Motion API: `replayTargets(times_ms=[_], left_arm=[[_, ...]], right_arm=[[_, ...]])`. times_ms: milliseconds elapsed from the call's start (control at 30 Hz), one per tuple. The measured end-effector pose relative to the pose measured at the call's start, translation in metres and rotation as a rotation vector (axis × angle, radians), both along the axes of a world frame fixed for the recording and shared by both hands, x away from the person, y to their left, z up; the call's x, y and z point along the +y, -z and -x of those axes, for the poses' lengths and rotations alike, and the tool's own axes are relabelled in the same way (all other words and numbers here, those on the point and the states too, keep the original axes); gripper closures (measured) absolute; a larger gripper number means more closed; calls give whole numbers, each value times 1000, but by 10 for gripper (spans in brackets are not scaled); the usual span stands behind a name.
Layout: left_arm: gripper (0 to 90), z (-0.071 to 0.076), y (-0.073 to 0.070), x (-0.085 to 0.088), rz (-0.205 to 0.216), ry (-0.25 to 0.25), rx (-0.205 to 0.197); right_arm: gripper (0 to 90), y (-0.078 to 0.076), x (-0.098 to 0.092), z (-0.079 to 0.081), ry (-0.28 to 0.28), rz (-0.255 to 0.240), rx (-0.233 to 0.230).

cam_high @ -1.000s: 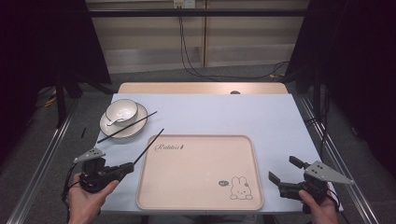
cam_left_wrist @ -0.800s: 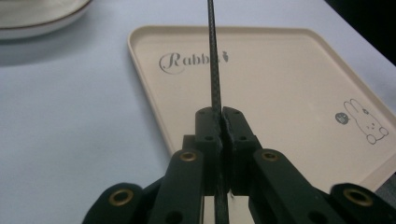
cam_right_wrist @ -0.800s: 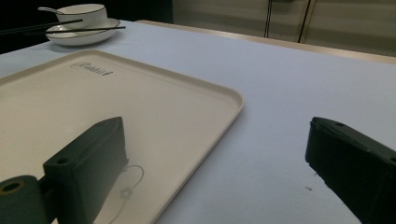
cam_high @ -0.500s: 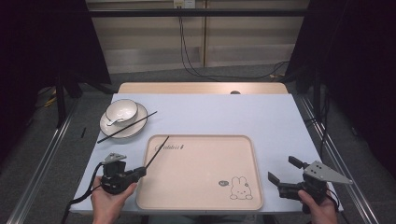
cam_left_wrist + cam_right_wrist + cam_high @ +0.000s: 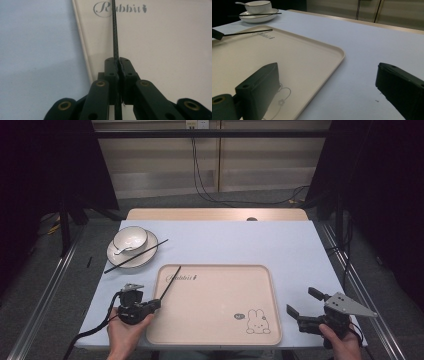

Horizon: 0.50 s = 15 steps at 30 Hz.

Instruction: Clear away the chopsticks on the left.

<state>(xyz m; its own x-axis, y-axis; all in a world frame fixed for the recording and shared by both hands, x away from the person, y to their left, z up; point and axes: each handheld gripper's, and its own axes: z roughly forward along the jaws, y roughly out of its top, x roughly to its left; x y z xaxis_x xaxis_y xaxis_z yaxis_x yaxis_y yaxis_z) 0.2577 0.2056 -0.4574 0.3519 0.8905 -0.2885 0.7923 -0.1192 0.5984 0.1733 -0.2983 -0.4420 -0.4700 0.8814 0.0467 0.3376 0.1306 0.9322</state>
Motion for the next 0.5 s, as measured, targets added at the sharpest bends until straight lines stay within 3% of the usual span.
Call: replayTargets(times_ms=[333, 500], left_arm=[[858, -1, 4, -2, -13, 13, 19], [851, -1, 7, -4, 1, -4, 22]], right_arm=[[50, 0, 0, -1, 0, -1, 10], [50, 1, 0, -1, -7, 4, 8]])
